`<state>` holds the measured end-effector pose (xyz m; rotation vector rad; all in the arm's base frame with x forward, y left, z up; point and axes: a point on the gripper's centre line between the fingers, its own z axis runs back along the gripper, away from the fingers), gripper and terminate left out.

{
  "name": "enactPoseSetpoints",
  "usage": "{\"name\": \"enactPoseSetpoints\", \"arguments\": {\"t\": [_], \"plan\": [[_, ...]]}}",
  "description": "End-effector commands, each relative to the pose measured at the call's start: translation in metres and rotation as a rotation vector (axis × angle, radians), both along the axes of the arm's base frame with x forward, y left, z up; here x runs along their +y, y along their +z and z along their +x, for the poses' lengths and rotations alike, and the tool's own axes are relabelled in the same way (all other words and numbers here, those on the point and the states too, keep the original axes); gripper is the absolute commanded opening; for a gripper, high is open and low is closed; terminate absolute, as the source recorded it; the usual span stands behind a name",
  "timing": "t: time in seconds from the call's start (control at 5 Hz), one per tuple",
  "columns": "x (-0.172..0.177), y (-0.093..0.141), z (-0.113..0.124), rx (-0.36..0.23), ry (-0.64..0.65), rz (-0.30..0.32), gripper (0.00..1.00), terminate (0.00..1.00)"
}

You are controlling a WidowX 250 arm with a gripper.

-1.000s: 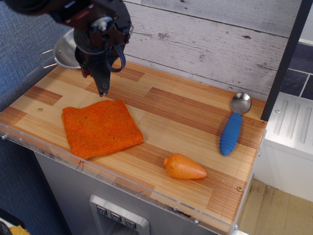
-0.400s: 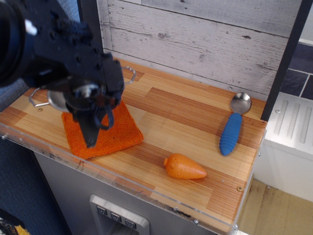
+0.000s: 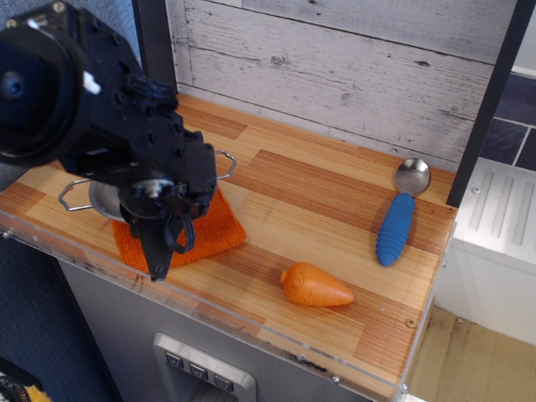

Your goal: Place the colander on top of the orange towel

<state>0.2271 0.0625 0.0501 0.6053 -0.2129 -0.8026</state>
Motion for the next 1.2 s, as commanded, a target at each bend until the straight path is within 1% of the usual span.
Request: {"name": "enactPoseSetpoints", "arguments": {"t": [0.0,0.2,0.4,0.8,1.0], "plan": [[-0.004,-0.017,0.001,0.031,-0.035,0.013,0.00,0.00],[-0.003,-0.024,0.002,0.065,-0.045,0.045,0.00,0.00],[0.001,-0.022,0.005,0.066,0.000,0.068,1.00,0.00],[0.004,-0.013,0.004,0.046,0.040,0.067,1.00,0.00],[0.002,-0.008,0.004,0.034,0.028,0.059,1.00,0.00]]}}
